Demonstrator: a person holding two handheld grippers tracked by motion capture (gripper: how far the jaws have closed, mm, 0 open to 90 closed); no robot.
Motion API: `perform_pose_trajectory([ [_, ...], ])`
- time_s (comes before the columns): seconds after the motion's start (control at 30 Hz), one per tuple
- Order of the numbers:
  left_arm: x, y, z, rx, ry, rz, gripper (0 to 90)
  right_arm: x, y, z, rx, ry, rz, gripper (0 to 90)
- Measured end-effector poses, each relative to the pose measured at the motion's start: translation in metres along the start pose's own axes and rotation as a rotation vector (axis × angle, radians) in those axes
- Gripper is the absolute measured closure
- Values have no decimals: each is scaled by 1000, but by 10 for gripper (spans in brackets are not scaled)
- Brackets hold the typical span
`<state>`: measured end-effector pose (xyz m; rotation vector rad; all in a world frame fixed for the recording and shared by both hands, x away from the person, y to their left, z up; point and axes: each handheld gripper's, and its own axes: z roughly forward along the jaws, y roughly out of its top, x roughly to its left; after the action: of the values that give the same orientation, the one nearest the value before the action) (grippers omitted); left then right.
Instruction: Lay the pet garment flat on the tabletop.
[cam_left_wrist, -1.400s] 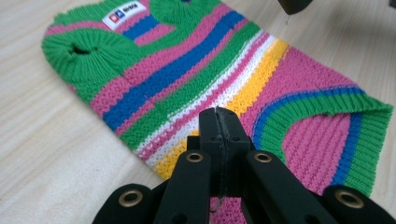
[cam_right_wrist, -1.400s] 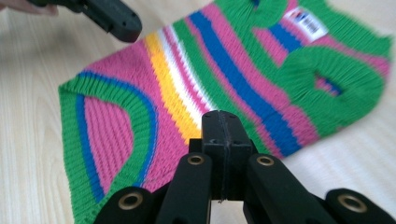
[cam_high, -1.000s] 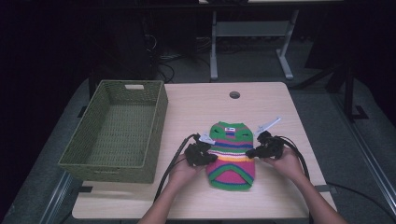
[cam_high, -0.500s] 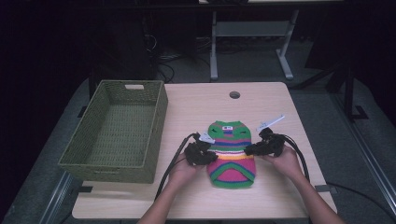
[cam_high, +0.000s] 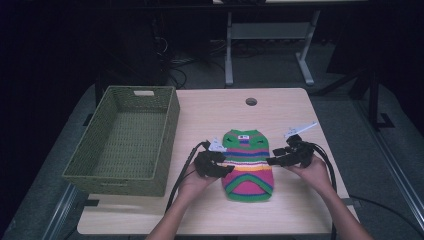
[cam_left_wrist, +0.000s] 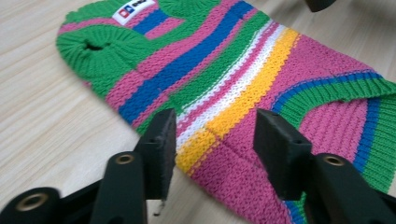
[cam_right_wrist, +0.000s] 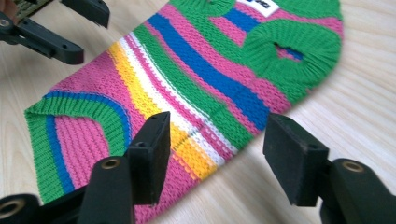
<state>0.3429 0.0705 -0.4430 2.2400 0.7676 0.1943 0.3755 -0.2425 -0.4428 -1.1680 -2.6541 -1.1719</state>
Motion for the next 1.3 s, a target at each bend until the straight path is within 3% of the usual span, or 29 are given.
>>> perform_pose_trajectory([
  [0.4,1,-6,-10,-39,0,-51,316,-4,-15,-14,-20,-5,32,326],
  [0.57,-2,-9,-16,-40,17,-43,275,-1,-18,-19,-19,-8,21,303],
  [0.9,-5,-16,-20,-42,-1,-54,258,2,-32,-23,-1,-24,15,282],
  [1.3,-11,-27,-30,-44,-3,-39,242,2,-51,-39,-32,-35,21,268],
])
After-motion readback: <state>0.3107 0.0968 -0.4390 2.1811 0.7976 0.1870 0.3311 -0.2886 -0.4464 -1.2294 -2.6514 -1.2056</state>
